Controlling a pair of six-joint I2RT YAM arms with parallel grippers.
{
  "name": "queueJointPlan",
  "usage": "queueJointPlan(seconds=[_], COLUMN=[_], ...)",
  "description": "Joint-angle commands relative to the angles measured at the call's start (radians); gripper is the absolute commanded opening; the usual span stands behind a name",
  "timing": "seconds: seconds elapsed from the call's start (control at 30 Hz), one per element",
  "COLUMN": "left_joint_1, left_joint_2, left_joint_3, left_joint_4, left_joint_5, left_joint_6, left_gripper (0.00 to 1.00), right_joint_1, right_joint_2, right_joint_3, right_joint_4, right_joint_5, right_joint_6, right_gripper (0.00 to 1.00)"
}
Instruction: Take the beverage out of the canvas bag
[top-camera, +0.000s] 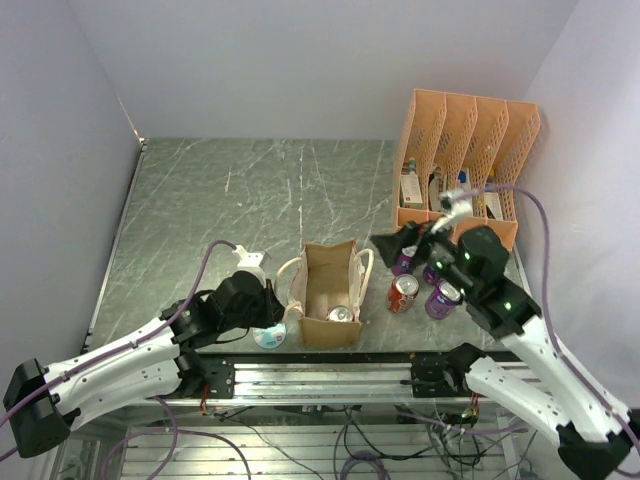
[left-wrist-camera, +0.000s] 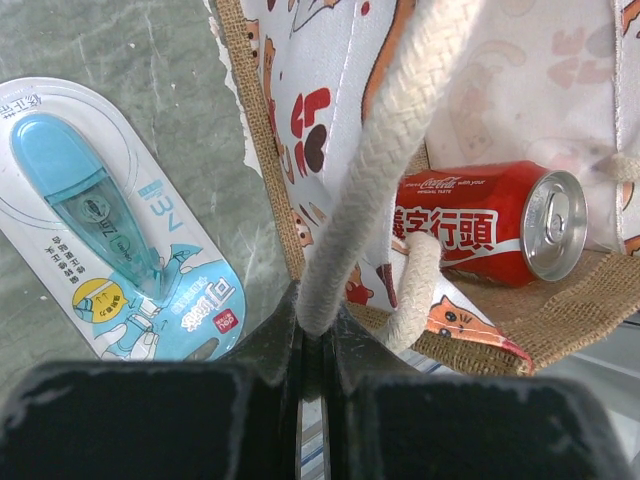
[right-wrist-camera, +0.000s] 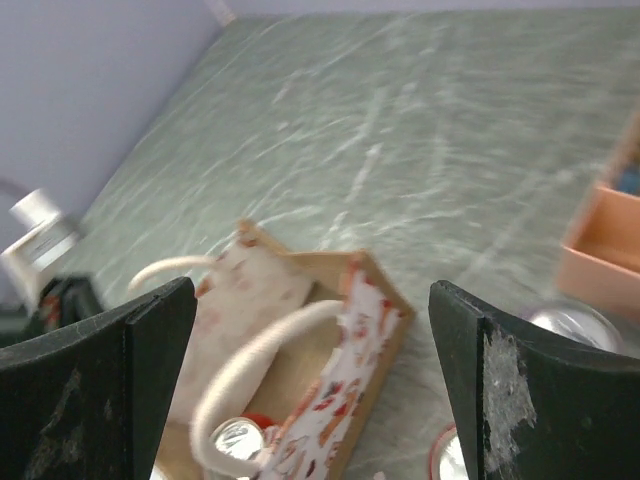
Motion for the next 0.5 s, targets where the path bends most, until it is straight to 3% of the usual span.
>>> queueJointPlan(seconds=[0.0, 0.13, 0.47], left_joint_1=[0.003, 0.002, 0.003], left_joint_2=[0.008, 0.01, 0.014], left_joint_3=[0.013, 0.015, 0.019], left_joint_4=[0.027, 0.023, 0.018], left_joint_5=[0.023, 0.021, 0.017], left_joint_6=[0.009, 0.008, 0.008], left_gripper=[0.07, 0.07, 0.07], right_joint_1=[-0.001, 0.024, 0.316], right_joint_2=[0.209, 0.388, 0.626], right_joint_3=[0.144, 0.231, 0.324], right_joint_4=[0.058, -0.034, -0.268], right_joint_5=[-0.49, -0.634, -0.327], right_joint_6=[-0.182, -0.199, -0.303], right_gripper=[1.0, 1.0, 1.0])
